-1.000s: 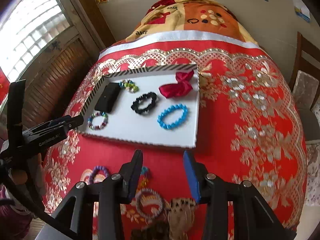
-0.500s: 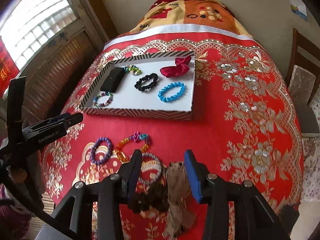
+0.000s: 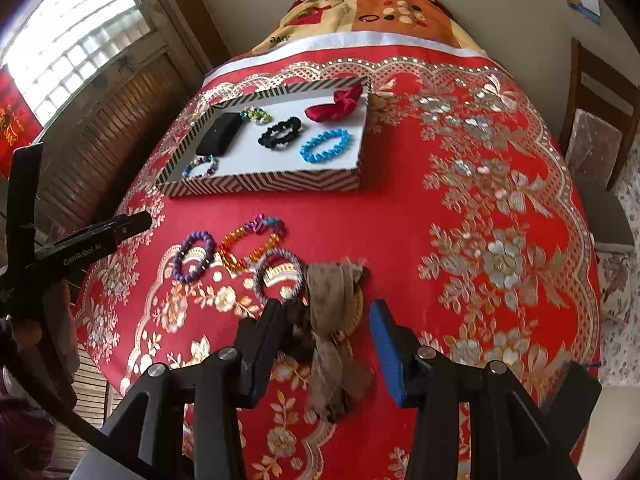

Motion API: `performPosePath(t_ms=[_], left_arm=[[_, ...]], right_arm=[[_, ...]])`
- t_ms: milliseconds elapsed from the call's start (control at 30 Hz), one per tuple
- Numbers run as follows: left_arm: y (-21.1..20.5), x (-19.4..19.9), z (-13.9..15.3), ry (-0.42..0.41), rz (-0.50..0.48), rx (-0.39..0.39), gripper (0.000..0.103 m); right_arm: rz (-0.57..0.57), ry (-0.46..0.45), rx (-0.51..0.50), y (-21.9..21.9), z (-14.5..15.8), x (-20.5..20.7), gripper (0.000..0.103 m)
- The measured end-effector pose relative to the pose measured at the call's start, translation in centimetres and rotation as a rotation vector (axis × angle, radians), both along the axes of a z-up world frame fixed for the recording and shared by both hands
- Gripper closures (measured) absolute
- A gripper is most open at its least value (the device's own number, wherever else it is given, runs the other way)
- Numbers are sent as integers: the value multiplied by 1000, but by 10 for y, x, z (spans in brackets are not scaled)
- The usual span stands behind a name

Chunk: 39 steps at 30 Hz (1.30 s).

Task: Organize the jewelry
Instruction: 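Withdraw both open tools from the tray toward the remaining accessories, then grasp the lavender bead bracelet with the left tool while the right tool grasps the brown bow scrunchie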

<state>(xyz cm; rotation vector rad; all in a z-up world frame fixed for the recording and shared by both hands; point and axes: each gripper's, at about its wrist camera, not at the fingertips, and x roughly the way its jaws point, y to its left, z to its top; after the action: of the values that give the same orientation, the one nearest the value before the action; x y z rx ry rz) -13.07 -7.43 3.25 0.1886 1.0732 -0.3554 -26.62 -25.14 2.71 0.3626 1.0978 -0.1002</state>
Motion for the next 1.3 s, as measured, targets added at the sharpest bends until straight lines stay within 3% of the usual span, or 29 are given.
performPosePath(t_ms=[333,567,767,867,1000,1200,1300], left_arm=[[32,-2,-19,131,45,-83,58],[66,5,-42,232,95,-137,54],[67,11,-54,252,92,-104,54],[62,18,-57,245,87,-91,54],[50,30,-62,218,73,-39,54],[25,38,-71,171,13,48,54],[18,41,-78,179,-17,56,55]], right_arm=[[-23,50,38,-5,-25,-27,57],[4,59,66,6,-47,-16,57],[7,37,84,11,-69,1,57],[2,40,104,10,-82,7,74],[3,5,107,5,-73,2,81],[-43,-41,101,-15,-44,-14,82],[-73,-59,112,-26,-33,-20,82]])
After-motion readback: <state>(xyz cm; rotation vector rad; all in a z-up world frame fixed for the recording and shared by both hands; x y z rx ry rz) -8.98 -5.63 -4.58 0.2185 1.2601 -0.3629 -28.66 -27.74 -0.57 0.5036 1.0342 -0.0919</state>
